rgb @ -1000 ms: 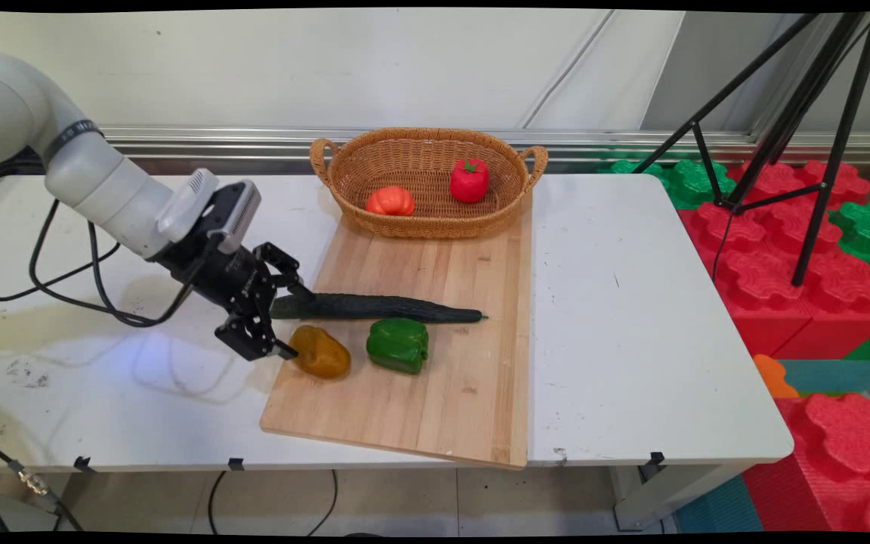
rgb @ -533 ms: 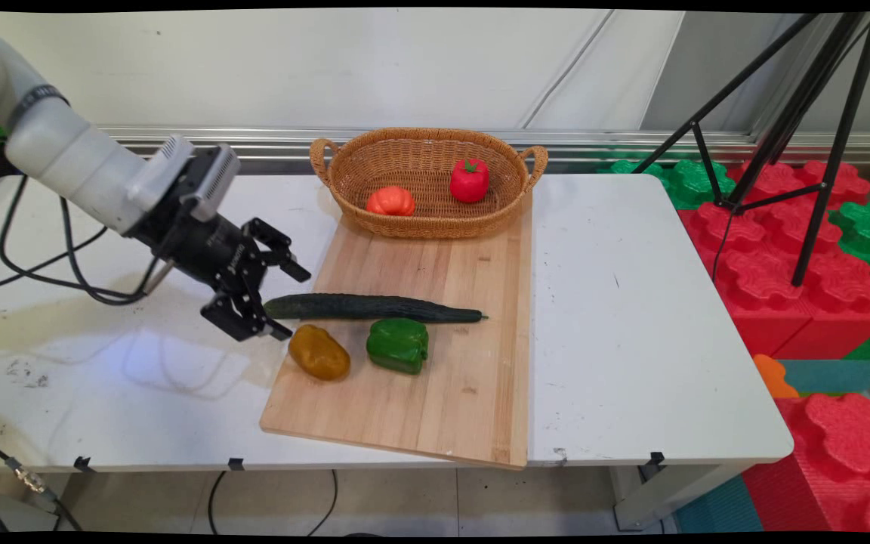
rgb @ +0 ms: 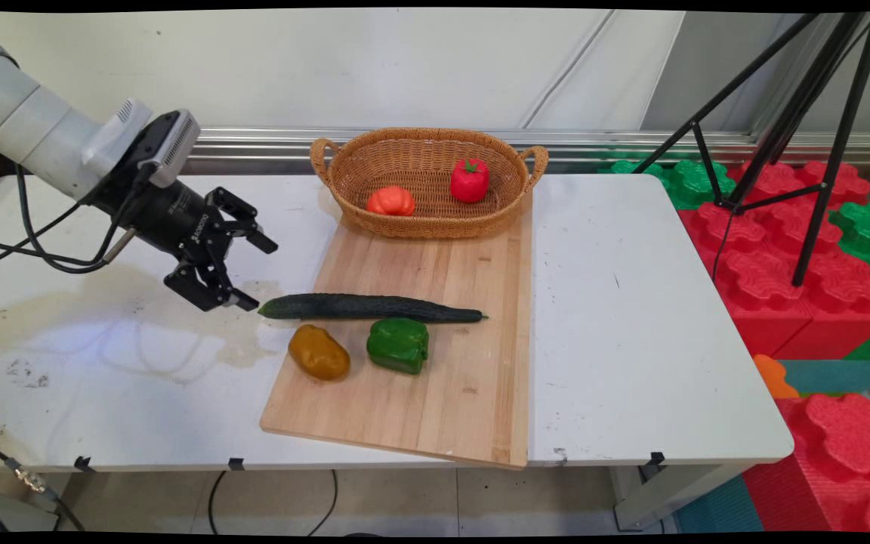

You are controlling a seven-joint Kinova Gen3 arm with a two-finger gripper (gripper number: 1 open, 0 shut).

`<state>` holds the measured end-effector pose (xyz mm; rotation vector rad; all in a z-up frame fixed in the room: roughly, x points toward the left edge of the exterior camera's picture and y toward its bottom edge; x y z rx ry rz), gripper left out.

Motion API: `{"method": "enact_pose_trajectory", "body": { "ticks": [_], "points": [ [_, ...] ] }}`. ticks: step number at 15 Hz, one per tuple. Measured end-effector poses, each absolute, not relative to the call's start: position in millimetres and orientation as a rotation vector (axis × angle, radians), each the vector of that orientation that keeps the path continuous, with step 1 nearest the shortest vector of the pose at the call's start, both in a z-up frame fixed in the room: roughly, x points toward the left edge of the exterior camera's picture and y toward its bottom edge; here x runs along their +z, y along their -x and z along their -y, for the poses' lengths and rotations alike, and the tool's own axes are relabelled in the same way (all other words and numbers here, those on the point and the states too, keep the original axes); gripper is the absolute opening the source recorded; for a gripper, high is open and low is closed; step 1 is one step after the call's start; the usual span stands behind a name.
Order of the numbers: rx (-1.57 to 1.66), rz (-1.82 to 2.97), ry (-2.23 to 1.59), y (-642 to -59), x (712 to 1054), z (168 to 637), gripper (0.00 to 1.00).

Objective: Pick up the cucumber from the cutting board

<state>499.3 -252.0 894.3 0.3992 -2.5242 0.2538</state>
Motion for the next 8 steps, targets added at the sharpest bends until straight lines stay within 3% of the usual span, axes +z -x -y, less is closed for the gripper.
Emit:
{"method": "enact_pose_trajectory", "body": {
  "ticks": [8],
  "points": [
    [0.261, 2.620, -0.409, -512.0, 853.7, 280.0, 1.00]
  ]
}}
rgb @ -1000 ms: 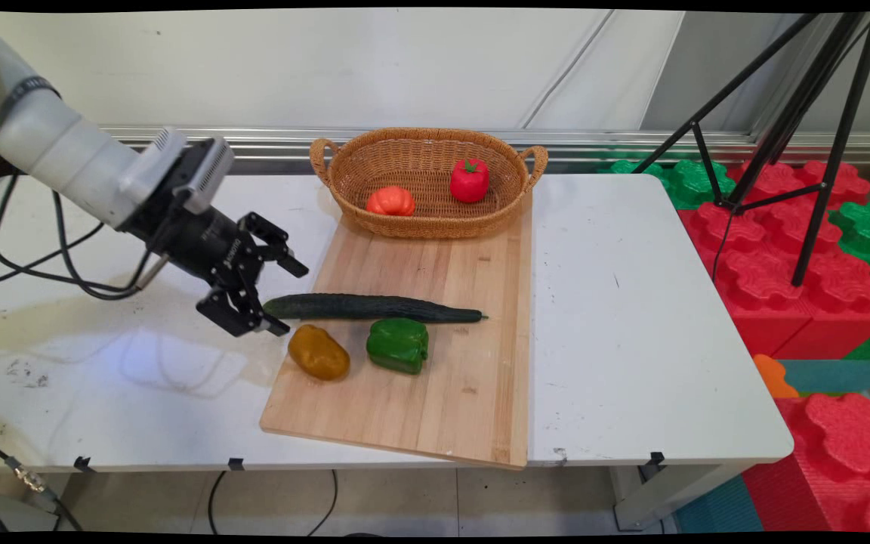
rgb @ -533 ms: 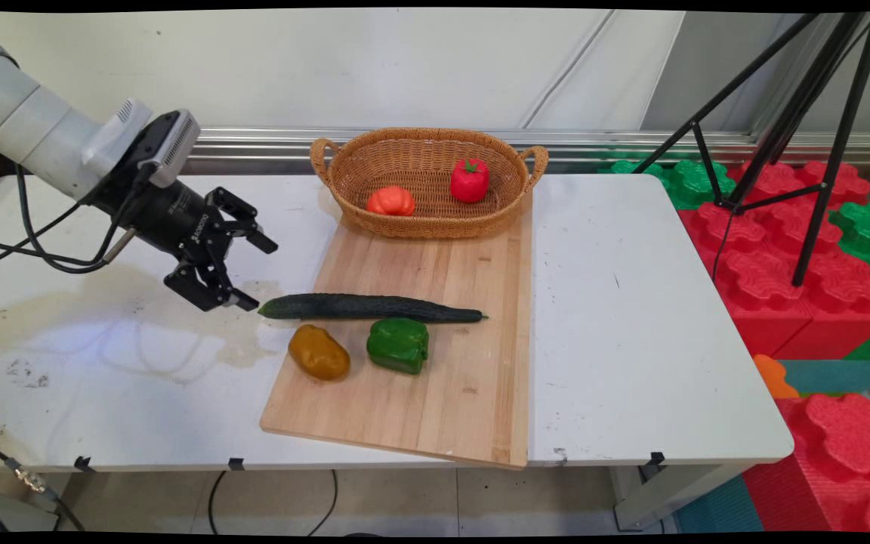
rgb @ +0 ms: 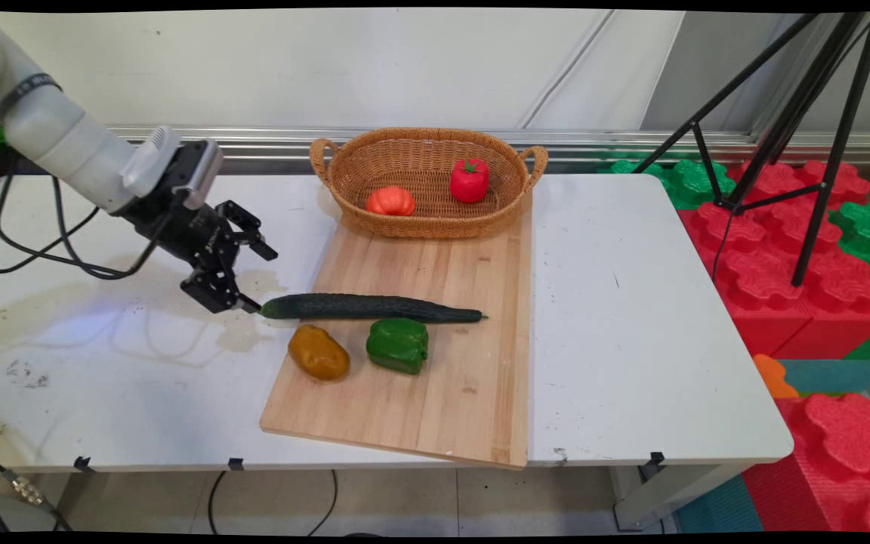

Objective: Pick up the cucumber from the cutting board, then place the picked object in the vegetable basket

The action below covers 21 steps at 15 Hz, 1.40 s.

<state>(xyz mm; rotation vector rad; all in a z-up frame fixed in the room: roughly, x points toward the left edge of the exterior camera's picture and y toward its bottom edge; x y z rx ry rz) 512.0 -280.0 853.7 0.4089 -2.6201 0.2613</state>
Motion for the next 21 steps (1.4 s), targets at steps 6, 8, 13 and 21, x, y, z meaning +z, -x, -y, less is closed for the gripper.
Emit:
{"method": "enact_pose_trajectory", "body": {
  "ticks": [6, 8, 13, 21],
  "points": [
    [0.229, 2.628, -0.429, -499.4, 824.4, 297.9, 1.00],
    [0.222, 2.630, -0.437, -497.6, 816.2, 302.5, 1.00],
    [0.214, 2.635, -0.448, -495.7, 801.8, 310.4, 1.00],
    [0.225, 2.624, -0.434, -498.8, 799.2, 316.8, 0.00]
  ]
}}
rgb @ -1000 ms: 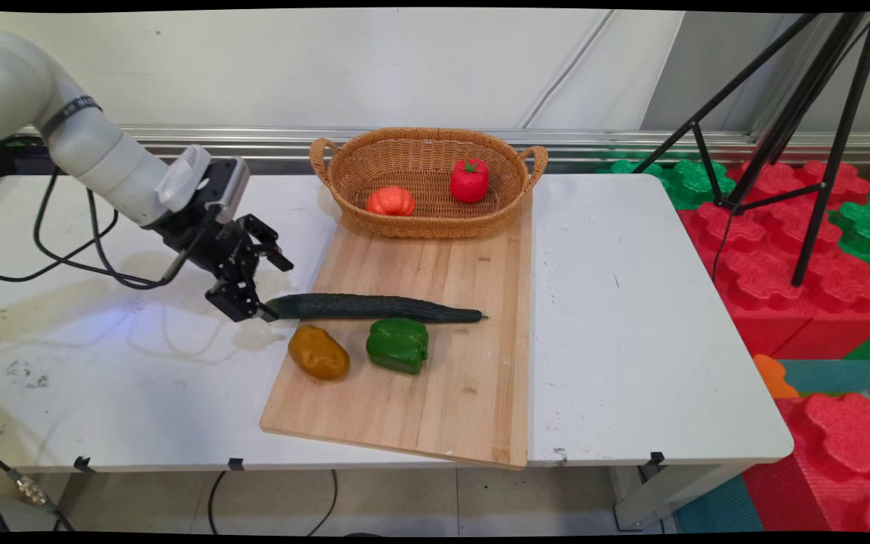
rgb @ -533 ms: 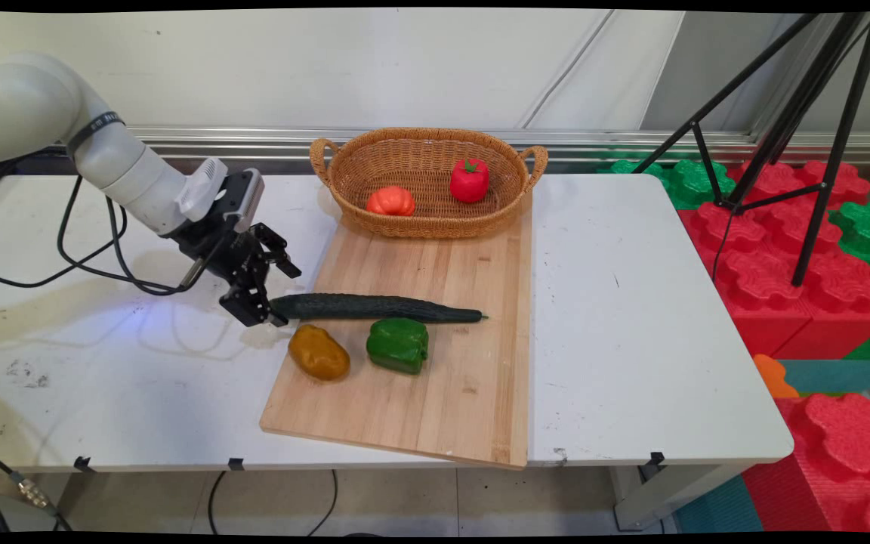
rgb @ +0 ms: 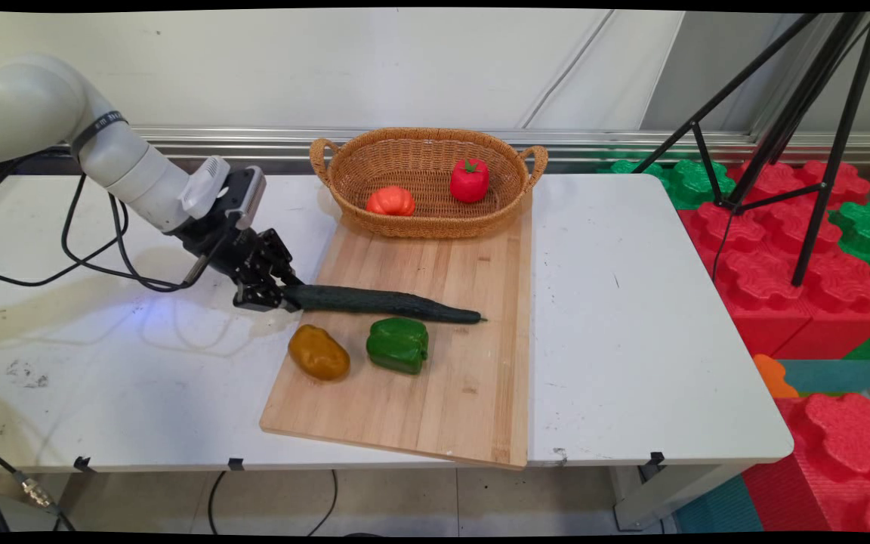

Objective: Place the picked object in the vegetable basket

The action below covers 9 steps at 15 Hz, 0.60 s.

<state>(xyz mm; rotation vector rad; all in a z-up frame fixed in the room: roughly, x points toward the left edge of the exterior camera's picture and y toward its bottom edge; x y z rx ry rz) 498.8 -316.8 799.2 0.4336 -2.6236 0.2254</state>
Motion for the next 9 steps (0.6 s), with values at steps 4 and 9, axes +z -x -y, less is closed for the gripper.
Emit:
{"method": "enact_pose_trajectory", "body": {
  "ticks": [4, 9],
  "points": [
    [0.233, 2.610, -0.441, -506.1, 805.5, 315.8, 0.00],
    [0.245, 2.562, -0.453, -518.2, 830.0, 310.2, 0.00]
  ]
}}
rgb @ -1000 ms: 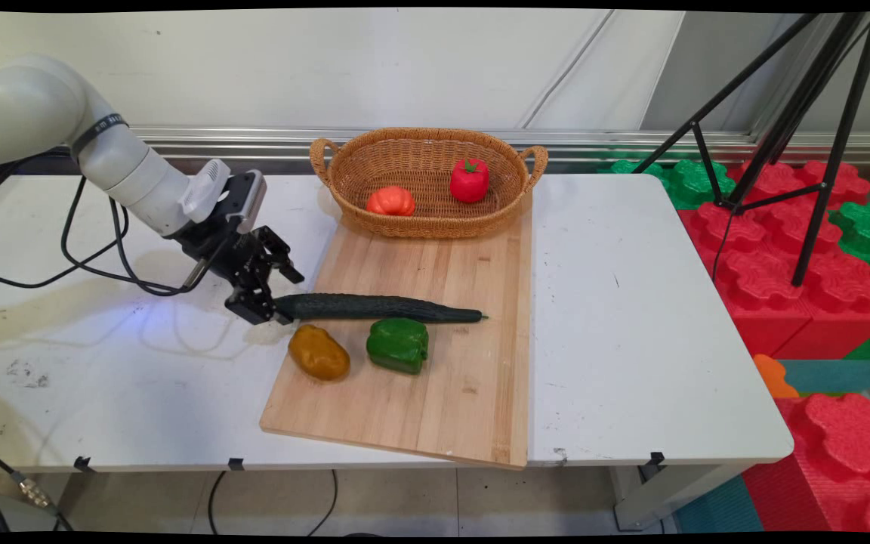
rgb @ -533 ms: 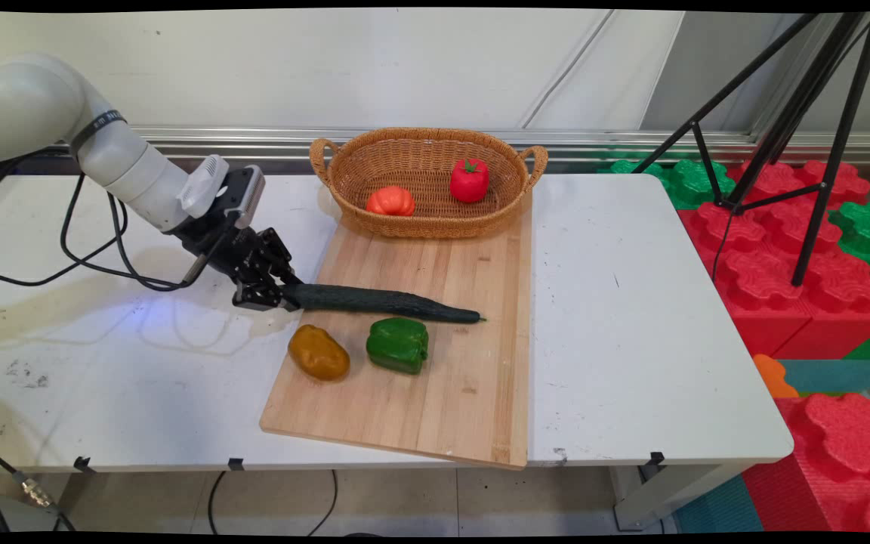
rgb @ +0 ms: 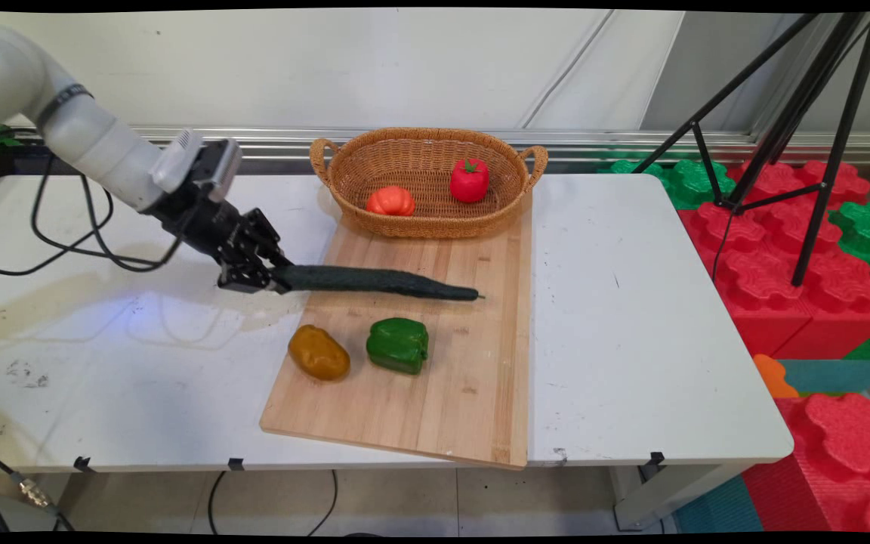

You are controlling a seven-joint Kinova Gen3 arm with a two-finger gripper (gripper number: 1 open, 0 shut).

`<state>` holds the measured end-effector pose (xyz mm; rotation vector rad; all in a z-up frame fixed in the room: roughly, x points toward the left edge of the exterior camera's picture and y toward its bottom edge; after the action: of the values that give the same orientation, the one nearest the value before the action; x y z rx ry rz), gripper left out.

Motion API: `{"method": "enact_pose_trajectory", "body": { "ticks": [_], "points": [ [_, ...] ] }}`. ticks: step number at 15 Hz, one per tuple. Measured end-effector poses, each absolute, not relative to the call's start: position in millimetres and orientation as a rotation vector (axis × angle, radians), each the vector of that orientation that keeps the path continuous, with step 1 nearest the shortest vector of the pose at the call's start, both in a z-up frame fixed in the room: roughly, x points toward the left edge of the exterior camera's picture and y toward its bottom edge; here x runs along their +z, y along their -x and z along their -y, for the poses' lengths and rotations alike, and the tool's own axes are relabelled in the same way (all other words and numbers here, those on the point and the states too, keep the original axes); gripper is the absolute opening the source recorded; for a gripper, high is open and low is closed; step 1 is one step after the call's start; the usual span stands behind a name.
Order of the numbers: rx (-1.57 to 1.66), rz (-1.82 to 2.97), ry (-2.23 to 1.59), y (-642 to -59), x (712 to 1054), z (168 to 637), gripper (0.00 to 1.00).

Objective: Place the picked object in the vegetable basket

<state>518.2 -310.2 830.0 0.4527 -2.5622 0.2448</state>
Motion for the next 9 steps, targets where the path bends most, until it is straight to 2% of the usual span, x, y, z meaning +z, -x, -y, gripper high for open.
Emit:
{"method": "enact_pose_trajectory", "body": {
  "ticks": [9],
  "points": [
    [0.305, 2.464, -0.479, -542.9, 894.9, 298.9, 0.00]
  ]
}}
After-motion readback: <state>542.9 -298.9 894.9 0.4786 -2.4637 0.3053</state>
